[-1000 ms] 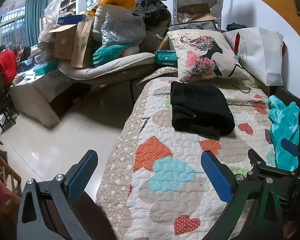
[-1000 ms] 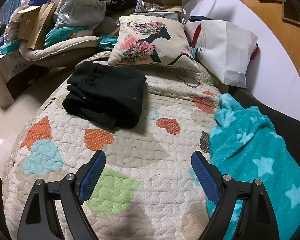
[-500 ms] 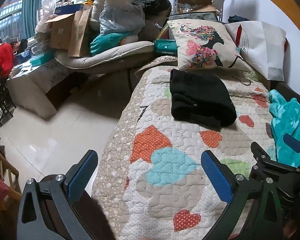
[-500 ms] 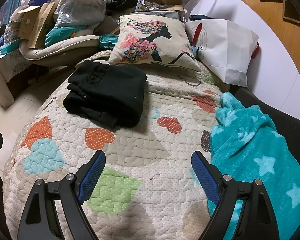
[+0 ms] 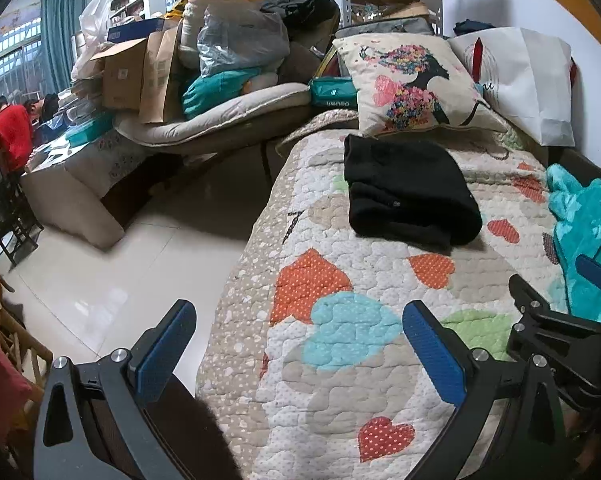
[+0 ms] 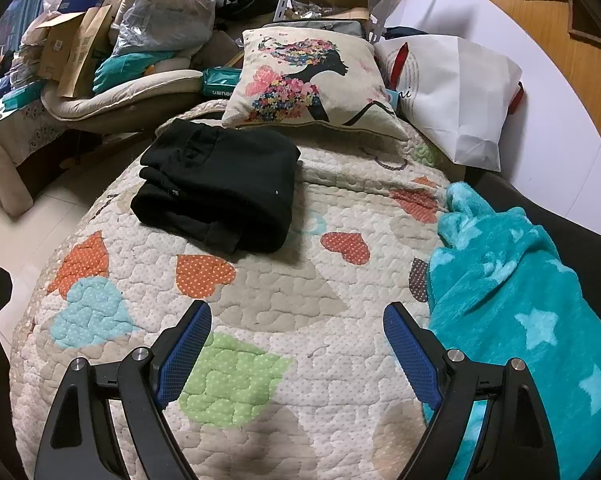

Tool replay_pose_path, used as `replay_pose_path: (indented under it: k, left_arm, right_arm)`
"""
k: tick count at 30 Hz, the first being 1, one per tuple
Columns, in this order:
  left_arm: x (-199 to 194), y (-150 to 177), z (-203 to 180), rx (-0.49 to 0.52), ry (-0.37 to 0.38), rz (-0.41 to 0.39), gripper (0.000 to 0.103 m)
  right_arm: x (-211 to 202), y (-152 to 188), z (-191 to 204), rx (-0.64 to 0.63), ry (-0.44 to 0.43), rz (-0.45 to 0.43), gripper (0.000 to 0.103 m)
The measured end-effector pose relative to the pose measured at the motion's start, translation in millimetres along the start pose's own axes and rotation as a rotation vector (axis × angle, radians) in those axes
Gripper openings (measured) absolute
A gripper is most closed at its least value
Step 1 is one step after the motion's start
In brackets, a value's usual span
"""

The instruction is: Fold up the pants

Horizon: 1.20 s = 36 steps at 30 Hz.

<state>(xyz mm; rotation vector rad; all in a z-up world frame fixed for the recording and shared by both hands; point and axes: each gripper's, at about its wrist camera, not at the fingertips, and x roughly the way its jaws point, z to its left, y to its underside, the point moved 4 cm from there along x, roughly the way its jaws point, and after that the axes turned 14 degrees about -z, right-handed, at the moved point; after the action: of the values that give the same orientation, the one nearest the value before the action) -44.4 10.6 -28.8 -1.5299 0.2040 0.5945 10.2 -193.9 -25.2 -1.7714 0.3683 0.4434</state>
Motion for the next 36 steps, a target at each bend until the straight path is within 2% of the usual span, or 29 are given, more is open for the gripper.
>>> replay_pose_path:
  k: [12,22,31,36]
  left_arm:
    - [15,12,-1,-0.015,0.025,0.078,0.103]
    - [40,27,-2,-0.067,0.08,0.153,0.103]
    - [74,13,-19,-0.037,0.108,0.163,0.103]
    - [95,5,-39,0.031,0.111,0.154,0.103]
  right_arm:
    - [4,5,1,0.004,-0.004,0.025,0.092]
    - [22,19,-9,0.067,-0.002,0.113,0.092]
    - [38,25,-14,0.113,-0.002,0.164,0.092]
    - [52,21,-18,0.143,-0.004,0.17,0.093]
